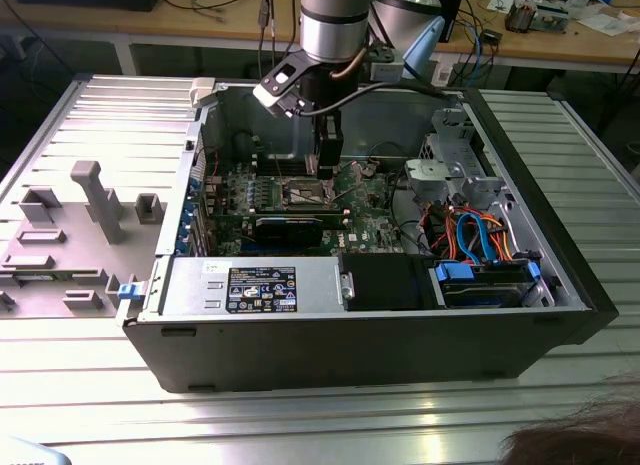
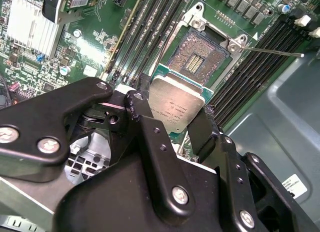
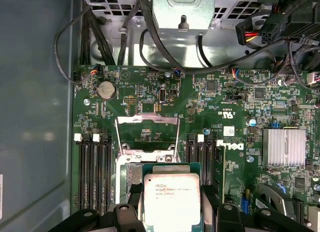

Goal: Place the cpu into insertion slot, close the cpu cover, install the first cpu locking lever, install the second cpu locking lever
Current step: 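Place the cpu into insertion slot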

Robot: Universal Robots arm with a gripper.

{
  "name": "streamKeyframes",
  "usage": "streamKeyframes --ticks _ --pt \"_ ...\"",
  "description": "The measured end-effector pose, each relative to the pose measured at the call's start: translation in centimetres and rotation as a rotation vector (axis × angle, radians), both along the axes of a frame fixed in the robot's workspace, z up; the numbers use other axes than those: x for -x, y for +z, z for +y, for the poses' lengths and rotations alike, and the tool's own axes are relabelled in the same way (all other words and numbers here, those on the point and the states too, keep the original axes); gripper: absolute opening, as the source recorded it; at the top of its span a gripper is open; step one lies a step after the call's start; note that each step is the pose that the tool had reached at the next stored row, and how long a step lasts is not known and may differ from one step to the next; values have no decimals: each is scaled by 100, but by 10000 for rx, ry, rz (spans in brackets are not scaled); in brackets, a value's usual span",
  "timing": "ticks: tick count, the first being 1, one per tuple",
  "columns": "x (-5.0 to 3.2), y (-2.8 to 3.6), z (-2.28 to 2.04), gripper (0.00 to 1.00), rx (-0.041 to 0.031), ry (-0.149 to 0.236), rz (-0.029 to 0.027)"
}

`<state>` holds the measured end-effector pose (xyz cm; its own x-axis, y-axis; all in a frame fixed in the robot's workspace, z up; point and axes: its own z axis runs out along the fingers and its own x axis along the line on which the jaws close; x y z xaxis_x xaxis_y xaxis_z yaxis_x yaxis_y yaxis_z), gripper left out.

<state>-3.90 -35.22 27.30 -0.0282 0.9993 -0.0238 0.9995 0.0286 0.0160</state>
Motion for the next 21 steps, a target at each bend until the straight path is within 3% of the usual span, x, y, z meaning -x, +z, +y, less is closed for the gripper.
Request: streamKeyframes --ticks 2,21 --pt "0 -26 0 55 0 0 0" --pt "2 -62 0 55 0 0 0"
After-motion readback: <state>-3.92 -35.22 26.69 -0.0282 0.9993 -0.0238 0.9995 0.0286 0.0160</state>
